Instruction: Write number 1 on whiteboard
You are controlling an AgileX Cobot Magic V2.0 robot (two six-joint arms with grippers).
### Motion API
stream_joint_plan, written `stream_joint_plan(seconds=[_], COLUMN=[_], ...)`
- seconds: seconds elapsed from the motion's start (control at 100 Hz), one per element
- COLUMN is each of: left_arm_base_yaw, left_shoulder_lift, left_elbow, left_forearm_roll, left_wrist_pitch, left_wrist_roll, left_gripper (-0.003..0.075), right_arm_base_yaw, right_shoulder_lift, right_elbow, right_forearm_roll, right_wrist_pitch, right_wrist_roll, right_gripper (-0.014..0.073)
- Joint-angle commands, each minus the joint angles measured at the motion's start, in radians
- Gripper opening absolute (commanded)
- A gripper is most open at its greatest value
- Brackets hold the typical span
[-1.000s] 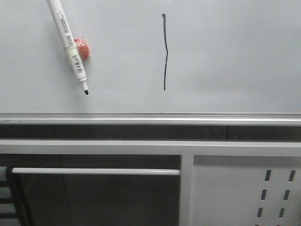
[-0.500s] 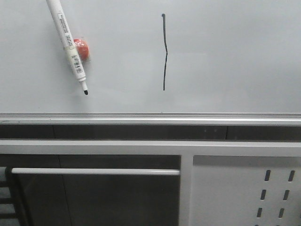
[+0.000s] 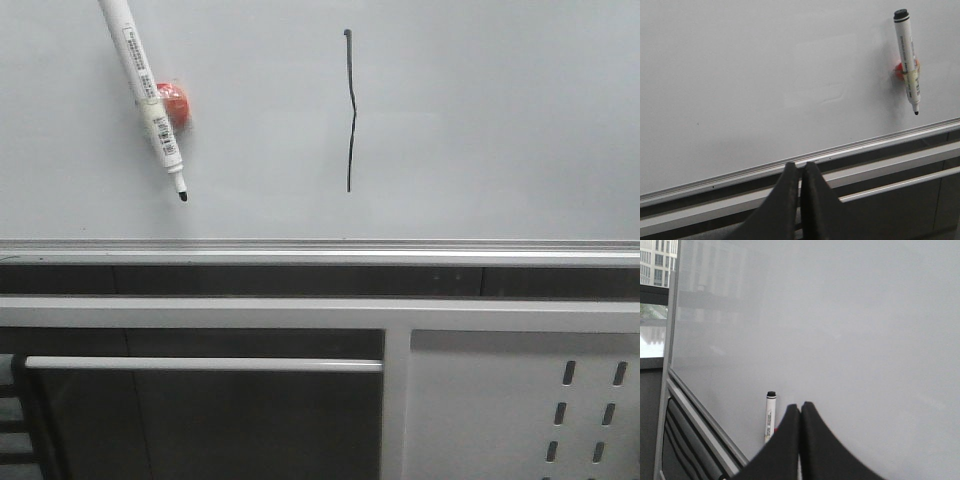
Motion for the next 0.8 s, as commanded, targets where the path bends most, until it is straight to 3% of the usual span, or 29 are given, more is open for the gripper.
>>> stream_joint_plan(seconds=[0.0,0.08,0.3,0.45,0.58,0.79], left_arm_base_yaw=[0.002,0.002,0.002,0.002,0.002,0.002], left_shoulder_lift=[-0.026,-0.026,-0.026,-0.026,-0.026,-0.026], left_elbow=[-0.027,-0.027,-0.027,-0.027,-0.027,-0.027], left_forearm_roll=[-0.014,-0.014,-0.014,-0.014,-0.014,-0.014], left_wrist_pitch=[-0.082,-0.082,-0.082,-0.082,-0.082,-0.082], left_wrist_roll=[-0.009,-0.009,-0.009,-0.009,-0.009,-0.009], left_gripper=[-0.0018,-0.0018,-0.0018,-0.0018,-0.0018,-0.0018], right_arm_base_yaw=[-0.001,-0.003,-0.003,-0.006,-0.057,-0.233], right_shoulder_lift=[0.009,0.017,0.059,0.089,0.089,0.089], right_elbow=[-0.032,-0.025,0.101,0.161,0.193,0.234], right_forearm_roll=[-0.101,-0.159,-0.641,-0.669,-0.729,-0.897], right_wrist_pitch=[0.009,0.005,-0.148,-0.263,-0.220,-0.098], right_wrist_roll=[0.013,0.086,0.389,0.543,0.678,0.985], right_gripper=[-0.0071,-0.0071,-0.0071,-0.0071,-0.0071,-0.0071])
